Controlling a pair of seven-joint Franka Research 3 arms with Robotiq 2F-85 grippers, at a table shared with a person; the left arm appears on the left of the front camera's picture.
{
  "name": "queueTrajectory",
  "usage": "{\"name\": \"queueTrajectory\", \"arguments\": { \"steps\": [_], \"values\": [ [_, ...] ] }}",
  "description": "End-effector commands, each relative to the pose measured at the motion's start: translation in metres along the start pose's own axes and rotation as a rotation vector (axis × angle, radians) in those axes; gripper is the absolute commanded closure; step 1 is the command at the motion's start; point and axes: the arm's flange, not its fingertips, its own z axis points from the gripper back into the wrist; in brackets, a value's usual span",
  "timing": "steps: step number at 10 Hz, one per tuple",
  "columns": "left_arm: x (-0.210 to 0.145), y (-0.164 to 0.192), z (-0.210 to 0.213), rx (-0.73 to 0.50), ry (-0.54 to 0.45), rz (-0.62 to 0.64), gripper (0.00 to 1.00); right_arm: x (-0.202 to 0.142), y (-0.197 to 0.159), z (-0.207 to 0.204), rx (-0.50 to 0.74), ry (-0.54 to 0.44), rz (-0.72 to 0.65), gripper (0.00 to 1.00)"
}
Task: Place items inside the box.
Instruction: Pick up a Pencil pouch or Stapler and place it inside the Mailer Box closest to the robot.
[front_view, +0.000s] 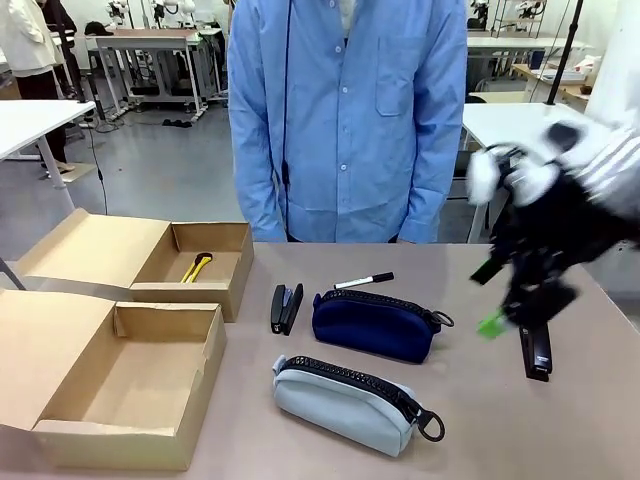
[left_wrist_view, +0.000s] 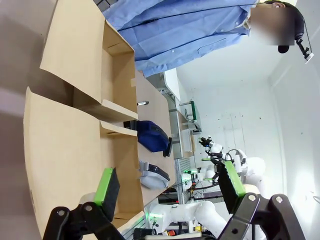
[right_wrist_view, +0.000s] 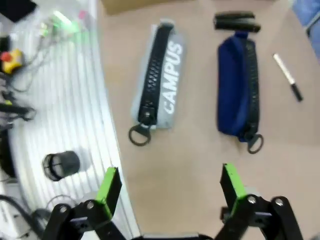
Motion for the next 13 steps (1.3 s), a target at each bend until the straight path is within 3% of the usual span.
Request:
{"name": "queueTrajectory", "arguments": {
  "steps": [1,2,3,4,5,6,7,9,10,11,13],
  "values": [
    [-0.001,-0.001,-0.001,-0.026,-0.013,-0.021,0.00,0.022,-0.011,-0.049,-0.110,0.156,-0.137,0.00],
    [-0.001,-0.001,-0.001,-0.026,-0.013,-0.021,0.00,0.022,-0.021,-0.050,-0.209,0.224,-0.240,0.00],
    [-0.001,-0.001,-0.001,-0.026,-0.013,-0.021,0.00,0.015,0.002,-0.031,-0.050,0.081,-0.029,0.00],
    [-0.001,-0.001,-0.001,-0.026,-0.013,-0.021,0.00,0.022,-0.002,-0.052,-0.124,0.145,-0.096,0.00],
    [-0.001,-0.001,-0.001,-0.026,-0.013,-0.021,0.00,0.020,-0.009,-0.055,-0.144,0.184,-0.077,0.00],
    [-0.001,-0.001,-0.001,-0.026,-0.013,-0.021,0.00,-0.021,-0.024,-0.027,-0.009,-0.020,-0.105,0.00],
    [-0.001,-0.001,-0.001,-0.026,-0.013,-0.021,0.00,-0.078,-0.025,0.015,0.090,-0.125,-0.254,0.00],
    [-0.001,-0.001,-0.001,-0.026,-0.013,-0.021,0.00,-0.164,-0.011,0.068,0.027,-0.174,-0.452,0.00],
    [-0.001,-0.001,-0.001,-0.026,-0.013,-0.021,0.00,-0.197,-0.003,0.078,0.022,-0.226,-0.471,0.00],
    [-0.001,-0.001,-0.001,-0.026,-0.013,-0.021,0.00,-0.232,0.004,0.082,0.010,-0.260,-0.605,0.00],
    [-0.001,-0.001,-0.001,-0.026,-0.013,-0.021,0.00,-0.284,0.024,0.067,0.001,-0.388,-0.749,0.00]
  ]
}}
